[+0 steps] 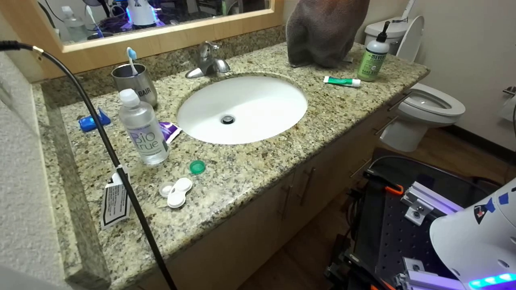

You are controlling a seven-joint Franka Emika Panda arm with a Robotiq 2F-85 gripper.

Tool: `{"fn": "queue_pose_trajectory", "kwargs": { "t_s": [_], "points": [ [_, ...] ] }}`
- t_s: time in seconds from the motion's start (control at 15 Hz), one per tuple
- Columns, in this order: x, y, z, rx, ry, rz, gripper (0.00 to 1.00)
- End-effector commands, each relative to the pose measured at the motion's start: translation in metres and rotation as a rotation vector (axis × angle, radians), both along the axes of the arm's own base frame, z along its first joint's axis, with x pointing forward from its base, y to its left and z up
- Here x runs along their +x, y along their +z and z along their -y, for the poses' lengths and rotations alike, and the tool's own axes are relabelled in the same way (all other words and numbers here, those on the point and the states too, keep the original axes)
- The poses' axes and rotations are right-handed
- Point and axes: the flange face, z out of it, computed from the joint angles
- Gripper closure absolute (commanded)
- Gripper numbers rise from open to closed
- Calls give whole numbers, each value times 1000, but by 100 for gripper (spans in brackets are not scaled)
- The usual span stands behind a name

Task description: Move the towel to the left side of the counter

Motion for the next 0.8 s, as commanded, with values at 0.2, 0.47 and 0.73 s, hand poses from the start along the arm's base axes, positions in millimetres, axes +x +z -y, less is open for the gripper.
{"fn": "queue_pose_trajectory", "kwargs": {
  "t_s": [0.2, 0.47, 0.73],
  "points": [
    [-69, -95, 29, 113, -211, 25, 99],
    [-110, -141, 23, 160, -332, 102, 99],
    [-91, -155, 13, 49, -468, 230, 99]
  ]
}}
